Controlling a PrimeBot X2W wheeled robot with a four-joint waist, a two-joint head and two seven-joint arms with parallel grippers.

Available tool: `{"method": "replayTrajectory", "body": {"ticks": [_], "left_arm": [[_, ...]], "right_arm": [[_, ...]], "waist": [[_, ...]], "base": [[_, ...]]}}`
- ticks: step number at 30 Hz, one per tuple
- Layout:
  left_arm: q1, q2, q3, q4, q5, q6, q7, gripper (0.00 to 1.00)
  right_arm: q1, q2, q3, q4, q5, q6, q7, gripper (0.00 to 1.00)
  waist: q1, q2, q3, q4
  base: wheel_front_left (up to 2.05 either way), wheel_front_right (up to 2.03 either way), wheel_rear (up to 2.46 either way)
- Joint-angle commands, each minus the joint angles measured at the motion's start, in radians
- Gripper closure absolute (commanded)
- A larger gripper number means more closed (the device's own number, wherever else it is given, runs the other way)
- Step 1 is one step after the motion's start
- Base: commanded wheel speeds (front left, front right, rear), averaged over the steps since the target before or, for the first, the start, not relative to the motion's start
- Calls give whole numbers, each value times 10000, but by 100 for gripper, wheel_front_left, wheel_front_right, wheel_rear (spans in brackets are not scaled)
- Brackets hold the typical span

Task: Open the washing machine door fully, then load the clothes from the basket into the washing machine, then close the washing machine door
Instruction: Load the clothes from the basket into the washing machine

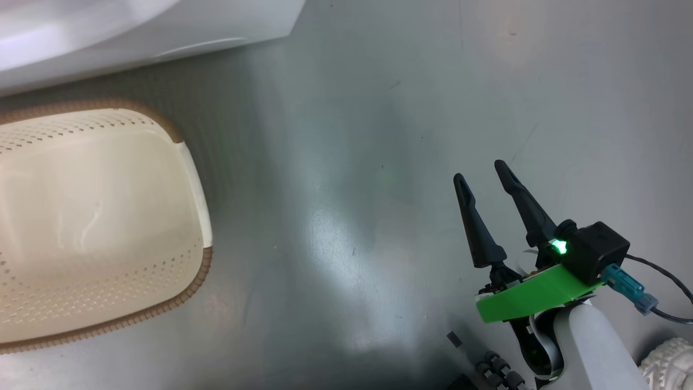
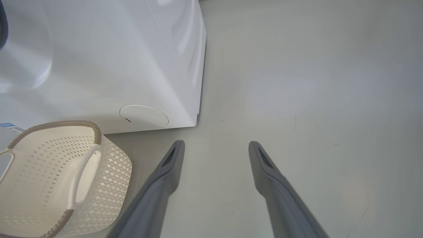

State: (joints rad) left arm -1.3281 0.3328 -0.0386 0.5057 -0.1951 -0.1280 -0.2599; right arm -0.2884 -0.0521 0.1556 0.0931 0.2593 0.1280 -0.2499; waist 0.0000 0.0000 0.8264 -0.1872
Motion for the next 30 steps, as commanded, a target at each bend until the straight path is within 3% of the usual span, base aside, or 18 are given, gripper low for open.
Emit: {"method": "replayTrajectory", "body": {"ticks": [1, 8, 14, 30], "left_arm": [[170, 428, 194, 75, -71, -25, -17, 0], [-233, 269, -123, 2209, -268, -26, -18, 0], [-644, 235, -327, 3210, -442, -26, -18, 0], [439, -299, -108, 3640, -601, -19, -18, 0]], "right_arm": [[214, 18, 264, -136, 116, 27, -119, 0], [283, 18, 228, -28, 84, 27, -119, 0], [298, 18, 193, 49, 55, 27, -119, 0], [215, 18, -21, 383, -97, 27, -119, 0]], "waist": [[0, 0, -67, 32], [0, 0, -438, 169], [0, 0, -712, 272], [0, 0, -1912, 633]], "base": [[0, 0, 0], [0, 0, 0], [0, 0, 0], [0, 0, 0]]}}
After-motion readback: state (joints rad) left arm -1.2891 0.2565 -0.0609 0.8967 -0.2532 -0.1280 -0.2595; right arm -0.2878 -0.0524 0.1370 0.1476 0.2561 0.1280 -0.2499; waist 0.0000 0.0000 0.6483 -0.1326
